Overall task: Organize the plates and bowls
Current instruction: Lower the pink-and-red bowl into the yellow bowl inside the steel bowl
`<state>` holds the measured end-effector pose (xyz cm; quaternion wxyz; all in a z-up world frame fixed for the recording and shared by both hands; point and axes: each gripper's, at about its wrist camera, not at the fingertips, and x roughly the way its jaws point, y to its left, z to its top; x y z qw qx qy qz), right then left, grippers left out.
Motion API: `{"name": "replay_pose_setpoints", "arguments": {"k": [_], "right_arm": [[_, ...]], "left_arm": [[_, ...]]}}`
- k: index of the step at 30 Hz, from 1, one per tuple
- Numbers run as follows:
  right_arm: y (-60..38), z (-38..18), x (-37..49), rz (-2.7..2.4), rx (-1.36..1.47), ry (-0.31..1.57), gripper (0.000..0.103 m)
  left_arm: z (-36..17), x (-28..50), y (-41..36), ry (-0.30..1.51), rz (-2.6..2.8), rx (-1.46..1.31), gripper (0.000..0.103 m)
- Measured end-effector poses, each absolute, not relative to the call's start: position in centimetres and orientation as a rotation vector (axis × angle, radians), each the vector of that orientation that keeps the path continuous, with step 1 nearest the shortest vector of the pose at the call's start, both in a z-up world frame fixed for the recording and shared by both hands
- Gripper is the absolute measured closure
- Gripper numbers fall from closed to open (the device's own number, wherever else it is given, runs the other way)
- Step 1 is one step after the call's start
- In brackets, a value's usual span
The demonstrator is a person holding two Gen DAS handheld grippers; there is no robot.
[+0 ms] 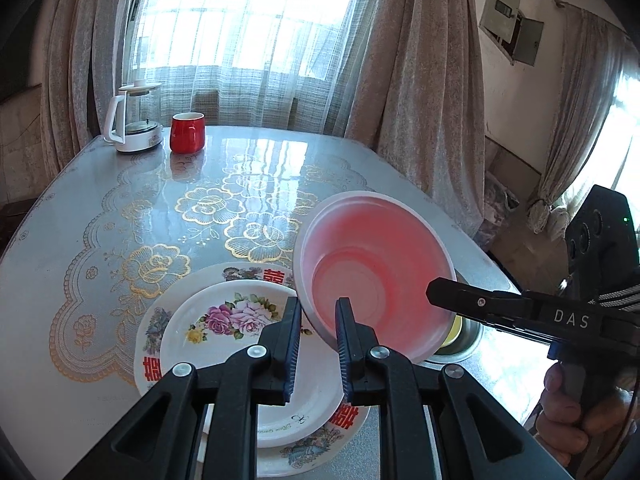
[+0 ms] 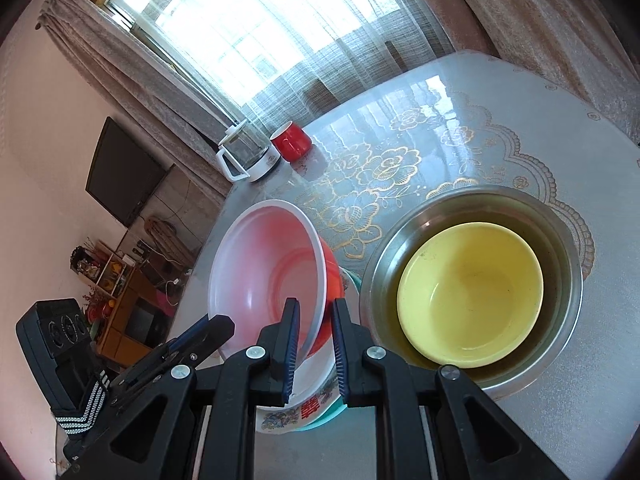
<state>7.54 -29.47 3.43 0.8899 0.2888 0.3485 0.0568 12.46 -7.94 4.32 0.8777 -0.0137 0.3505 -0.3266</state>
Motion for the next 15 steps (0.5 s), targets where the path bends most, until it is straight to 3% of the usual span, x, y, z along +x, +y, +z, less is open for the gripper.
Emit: {"name": "replay_pose_setpoints", "arguments": {"k": [15], "right_arm": [[-33.2,3.9,4.2,0.027,0.635,0.692,0.087]], "left_arm": [[4.8,12.2,-12.7,0.771,-0.809,-0.011,0.087]]}}
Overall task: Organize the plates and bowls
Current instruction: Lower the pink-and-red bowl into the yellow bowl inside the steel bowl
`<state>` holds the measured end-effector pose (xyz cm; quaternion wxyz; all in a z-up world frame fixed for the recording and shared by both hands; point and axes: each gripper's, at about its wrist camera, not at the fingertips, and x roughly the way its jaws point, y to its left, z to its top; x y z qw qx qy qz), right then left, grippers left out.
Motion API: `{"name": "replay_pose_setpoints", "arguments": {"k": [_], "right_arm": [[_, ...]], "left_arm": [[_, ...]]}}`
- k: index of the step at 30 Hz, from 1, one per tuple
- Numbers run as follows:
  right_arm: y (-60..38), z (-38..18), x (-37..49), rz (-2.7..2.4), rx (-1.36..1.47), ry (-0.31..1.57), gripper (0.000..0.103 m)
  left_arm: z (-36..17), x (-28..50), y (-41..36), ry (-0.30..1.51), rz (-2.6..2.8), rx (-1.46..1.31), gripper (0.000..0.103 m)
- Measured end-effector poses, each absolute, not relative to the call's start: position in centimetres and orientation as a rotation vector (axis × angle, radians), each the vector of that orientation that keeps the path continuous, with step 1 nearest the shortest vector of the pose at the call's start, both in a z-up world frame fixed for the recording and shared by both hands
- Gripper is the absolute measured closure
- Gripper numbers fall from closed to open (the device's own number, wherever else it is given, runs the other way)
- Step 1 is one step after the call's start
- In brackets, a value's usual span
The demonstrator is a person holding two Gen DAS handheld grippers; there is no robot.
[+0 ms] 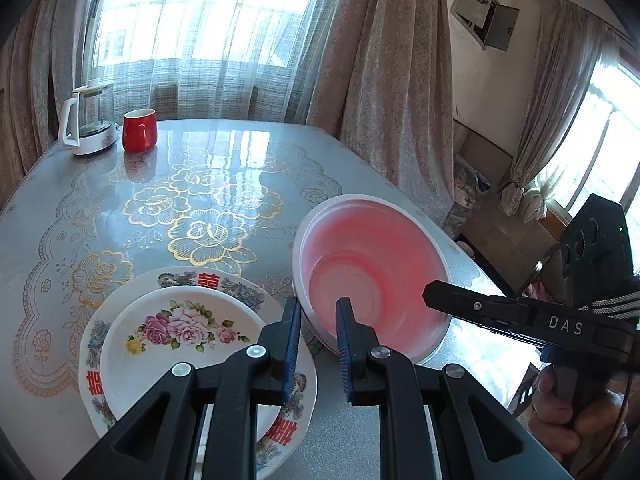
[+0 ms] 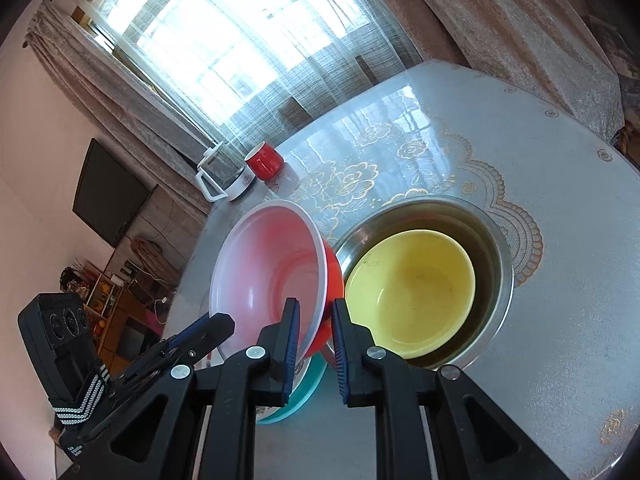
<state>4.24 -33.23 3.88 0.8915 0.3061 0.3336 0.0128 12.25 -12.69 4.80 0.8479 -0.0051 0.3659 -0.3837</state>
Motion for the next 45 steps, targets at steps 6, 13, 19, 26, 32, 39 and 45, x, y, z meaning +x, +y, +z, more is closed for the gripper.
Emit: {"name": "replay_pose_setpoints", "arguments": {"k": [6,13,19,26,32,39,45], "right_arm": [[-35.0,3.2,3.6,-0.031,0.667,0.704,0.087],[-36.7,2.6,3.0,-0.078,0.687,0.701,0.087],[-37.6,1.6,2.8,-0.105,0.710,0.718,0.087],[-37.9,1.0,3.1,-0.116,0.723,0.733,0.085],[-38.2,0.1,3.3,-0.121,0.751,0.749,0.084],[-38.7,-0.5,3.4,-0.132,0.772,0.758,0.081],[-38.9,-0.5,3.1,-0.145,0.775,0.751,0.079]], "left_arm": [[4.3,12.6,-14.9,0.811,-0.838,-0.001,0.087],[3.5,12.5,-17.1,0.846,-0.863,0.031,0.087],[2.7,12.5,-17.8,0.867,-0.872,0.047,0.087],[2.2,12.5,-18.4,0.883,-0.874,0.061,0.087],[1.8,12.5,-18.6,0.898,-0.869,0.060,0.087],[1.2,13.0,-19.1,0.919,-0.865,0.057,0.086],[1.3,13.1,-18.9,0.916,-0.861,0.052,0.086]]}}
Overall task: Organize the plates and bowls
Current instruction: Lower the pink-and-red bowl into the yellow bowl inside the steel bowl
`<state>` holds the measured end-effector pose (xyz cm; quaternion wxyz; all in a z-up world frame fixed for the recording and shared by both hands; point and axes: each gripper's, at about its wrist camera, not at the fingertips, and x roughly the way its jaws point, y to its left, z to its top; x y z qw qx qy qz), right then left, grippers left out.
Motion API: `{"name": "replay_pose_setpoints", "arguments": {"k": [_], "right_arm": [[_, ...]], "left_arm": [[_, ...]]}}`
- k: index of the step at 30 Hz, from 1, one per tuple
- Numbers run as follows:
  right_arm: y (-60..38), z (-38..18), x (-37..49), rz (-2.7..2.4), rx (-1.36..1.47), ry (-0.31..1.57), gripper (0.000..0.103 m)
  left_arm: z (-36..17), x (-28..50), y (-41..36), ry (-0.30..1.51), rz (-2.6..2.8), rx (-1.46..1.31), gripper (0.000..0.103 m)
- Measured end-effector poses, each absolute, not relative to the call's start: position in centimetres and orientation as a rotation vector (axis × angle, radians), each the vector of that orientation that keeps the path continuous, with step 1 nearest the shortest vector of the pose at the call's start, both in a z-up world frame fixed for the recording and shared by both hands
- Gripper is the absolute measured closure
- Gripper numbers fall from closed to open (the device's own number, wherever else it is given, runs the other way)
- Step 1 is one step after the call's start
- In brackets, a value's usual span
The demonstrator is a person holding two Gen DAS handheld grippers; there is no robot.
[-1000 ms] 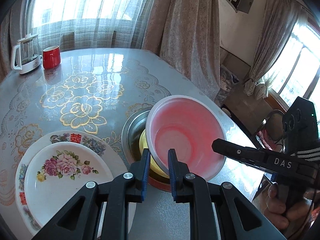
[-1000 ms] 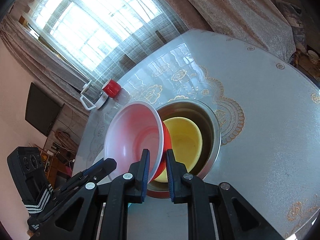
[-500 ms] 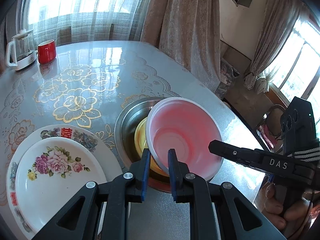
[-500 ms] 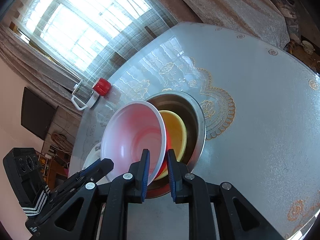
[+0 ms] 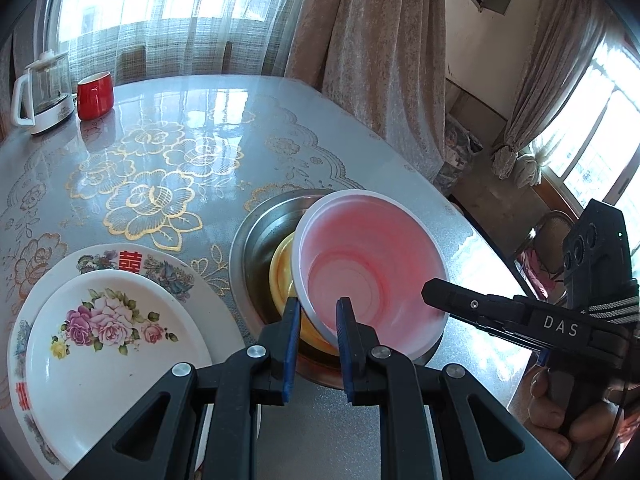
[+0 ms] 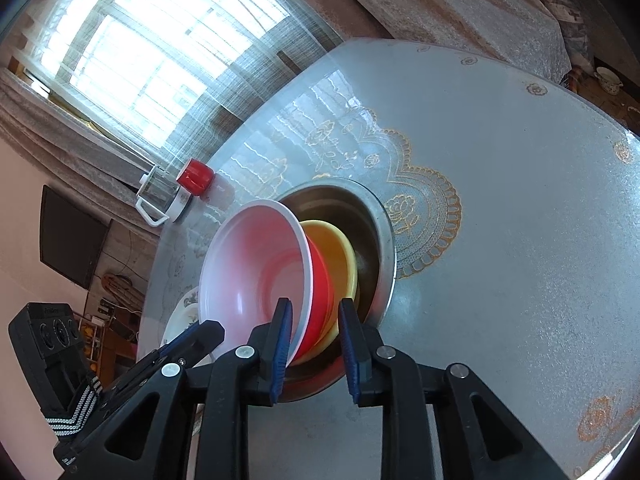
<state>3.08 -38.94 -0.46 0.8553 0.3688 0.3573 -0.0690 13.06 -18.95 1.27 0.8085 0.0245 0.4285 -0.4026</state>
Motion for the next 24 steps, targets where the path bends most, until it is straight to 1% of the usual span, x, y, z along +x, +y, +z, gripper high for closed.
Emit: {"name": "replay_pose_setpoints", "arguments": {"k": [6,12,16,20,24], "right_arm": [[-39.1,-0.3,2.8,-0.170,0.745,0.741,0.079],[-38.6,0.0,3.2,-0.183,0.691,0.741,0.082],[-38.9,0.0,3.3,-0.193,0.694,0.747,0.081],[-39.1,-0.1,3.5,-0.197,0.688,0.759,0.081],[-38.9,-0.2,3.8,-0.203,0.661,0.774,0.081]], "left_arm": [[1.1,13.3,-18.9,0.918,-0.859,0.057,0.086],[0.5,13.4,-19.4,0.930,-0.849,0.078,0.086],[0.4,13.6,-19.4,0.920,-0.822,0.088,0.082],[0.6,13.8,-19.1,0.916,-0.811,0.079,0.073],[1.1,13.9,-18.6,0.891,-0.802,0.078,0.073]]}}
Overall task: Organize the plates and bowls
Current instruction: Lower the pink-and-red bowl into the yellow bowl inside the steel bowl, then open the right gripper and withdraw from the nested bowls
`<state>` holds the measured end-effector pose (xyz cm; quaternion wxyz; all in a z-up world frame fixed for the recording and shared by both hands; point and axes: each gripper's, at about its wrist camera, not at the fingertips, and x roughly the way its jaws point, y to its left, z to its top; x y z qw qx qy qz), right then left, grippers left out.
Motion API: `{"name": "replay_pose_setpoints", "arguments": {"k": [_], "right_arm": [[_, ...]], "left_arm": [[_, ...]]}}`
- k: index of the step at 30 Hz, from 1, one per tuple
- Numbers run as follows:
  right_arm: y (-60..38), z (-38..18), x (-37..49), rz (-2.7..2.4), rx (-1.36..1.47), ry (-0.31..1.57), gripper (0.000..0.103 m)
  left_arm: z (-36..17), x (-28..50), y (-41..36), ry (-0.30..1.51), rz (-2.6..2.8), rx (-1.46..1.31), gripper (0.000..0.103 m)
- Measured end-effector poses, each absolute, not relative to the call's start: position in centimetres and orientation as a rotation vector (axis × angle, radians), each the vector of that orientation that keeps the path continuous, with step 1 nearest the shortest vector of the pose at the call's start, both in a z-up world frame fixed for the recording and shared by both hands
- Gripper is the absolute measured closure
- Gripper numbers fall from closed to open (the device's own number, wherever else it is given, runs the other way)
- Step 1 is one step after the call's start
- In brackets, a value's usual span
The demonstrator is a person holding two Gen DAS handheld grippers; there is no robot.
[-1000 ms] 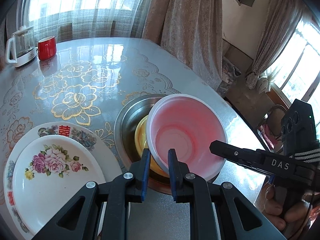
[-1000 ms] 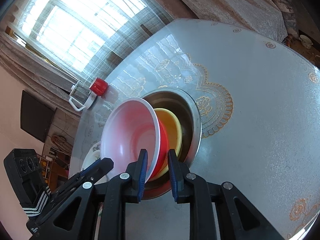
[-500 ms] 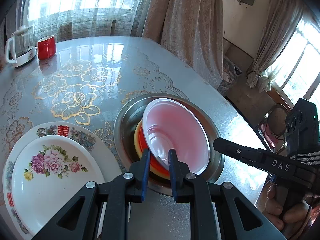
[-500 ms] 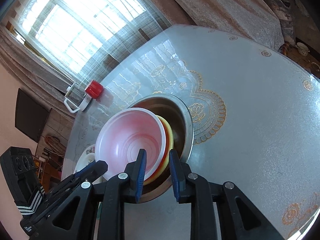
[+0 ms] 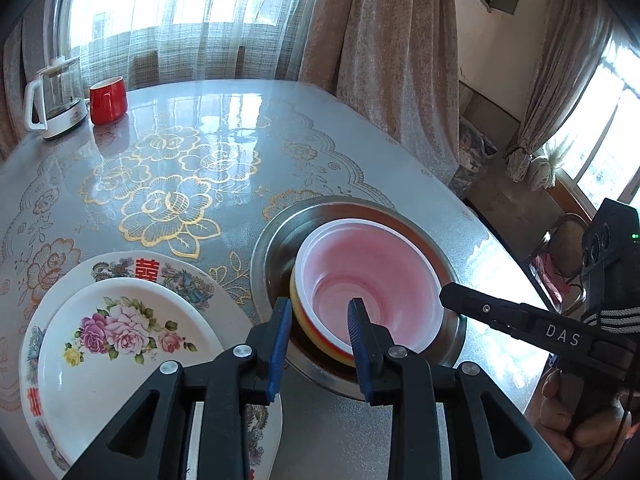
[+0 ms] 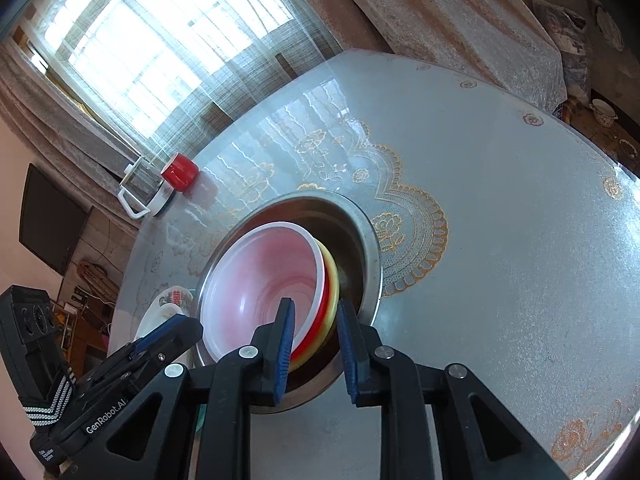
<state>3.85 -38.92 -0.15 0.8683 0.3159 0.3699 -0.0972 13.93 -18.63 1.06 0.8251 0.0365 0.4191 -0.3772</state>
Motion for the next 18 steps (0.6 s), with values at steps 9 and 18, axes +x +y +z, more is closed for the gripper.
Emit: {"name": "replay_pose_setpoints", "arguments": {"k": [9,18], "right_arm": [[-37.8,-0.4,4.9,-0.225,0.564,0.804,0.084],[-37.6,-0.5,5.8,-0.271,0.478,0.809,0.091]], "left_arm": [[0.3,13.7,-19.0,0.882,-0.794,0.122,0.074],[0.0,13.7,-19.7,0.863,-0.798,0.151,0.075]]}}
